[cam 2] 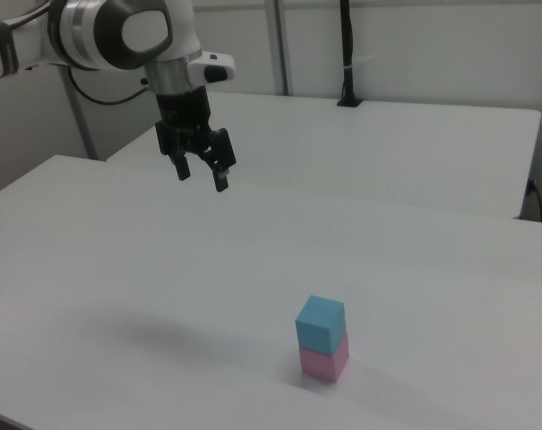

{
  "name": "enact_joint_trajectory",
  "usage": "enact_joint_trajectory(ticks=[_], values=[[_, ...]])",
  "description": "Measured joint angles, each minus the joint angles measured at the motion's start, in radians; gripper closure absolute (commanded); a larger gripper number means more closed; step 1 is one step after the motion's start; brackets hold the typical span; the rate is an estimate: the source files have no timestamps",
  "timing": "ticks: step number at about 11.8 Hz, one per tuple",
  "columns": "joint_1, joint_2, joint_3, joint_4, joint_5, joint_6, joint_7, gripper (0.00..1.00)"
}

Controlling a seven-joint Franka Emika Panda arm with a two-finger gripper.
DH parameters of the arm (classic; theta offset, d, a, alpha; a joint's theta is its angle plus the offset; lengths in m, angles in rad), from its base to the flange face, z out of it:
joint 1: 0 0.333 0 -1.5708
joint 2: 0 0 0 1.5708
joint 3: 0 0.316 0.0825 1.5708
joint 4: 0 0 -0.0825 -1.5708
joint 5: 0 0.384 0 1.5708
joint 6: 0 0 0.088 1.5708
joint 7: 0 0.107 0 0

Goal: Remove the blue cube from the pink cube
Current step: 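Move the open gripper over the blue cube on the pink cube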

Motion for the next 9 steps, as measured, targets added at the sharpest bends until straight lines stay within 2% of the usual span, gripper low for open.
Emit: enact_joint_trajectory(ticks=[6, 9], values=[[-0.005, 0.0, -0.003, 0.0, 0.0, 0.0, 0.0, 0.0], [-0.05, 0.0, -0.004, 0.0, 0.0, 0.0, -0.019, 0.0]])
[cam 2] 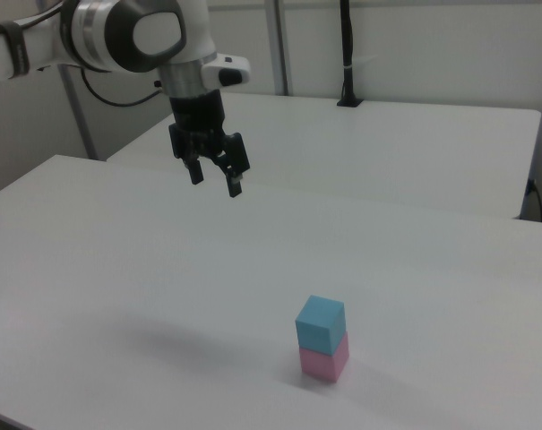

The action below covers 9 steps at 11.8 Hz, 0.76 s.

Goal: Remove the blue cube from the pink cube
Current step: 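Move the open gripper over the blue cube on the pink cube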

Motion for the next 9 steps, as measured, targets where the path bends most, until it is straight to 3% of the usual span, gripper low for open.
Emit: enact_joint_trajectory(ticks=[2, 6, 9], values=[[-0.06, 0.0, -0.002, -0.001, -0.001, 0.0, -0.095, 0.0], [-0.25, 0.042, -0.007, -0.007, -0.001, 0.009, -0.406, 0.0], [-0.325, 0.137, -0.007, -0.046, -0.048, 0.128, -0.458, 0.0]])
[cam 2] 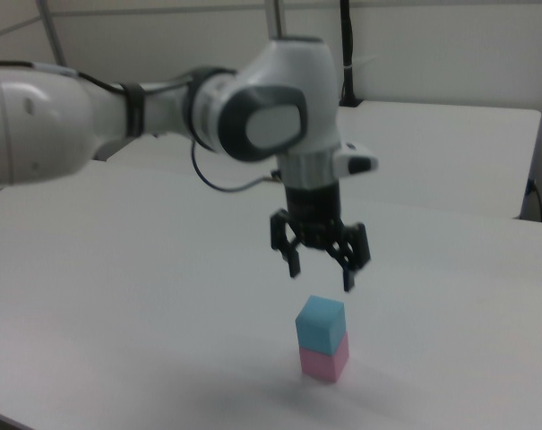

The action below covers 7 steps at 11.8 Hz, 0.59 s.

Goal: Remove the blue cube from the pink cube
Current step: 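Lower the gripper and close it on the blue cube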

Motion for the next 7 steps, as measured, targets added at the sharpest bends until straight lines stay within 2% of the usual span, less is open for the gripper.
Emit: enact_joint_trajectory(ticks=[3, 6, 7], values=[[-0.008, 0.09, 0.001, -0.032, -0.005, 0.067, -0.027, 0.0], [-0.001, 0.1, 0.008, -0.038, -0.005, 0.068, -0.04, 0.0], [0.0, 0.1, 0.011, -0.044, -0.005, 0.07, -0.041, 0.05]])
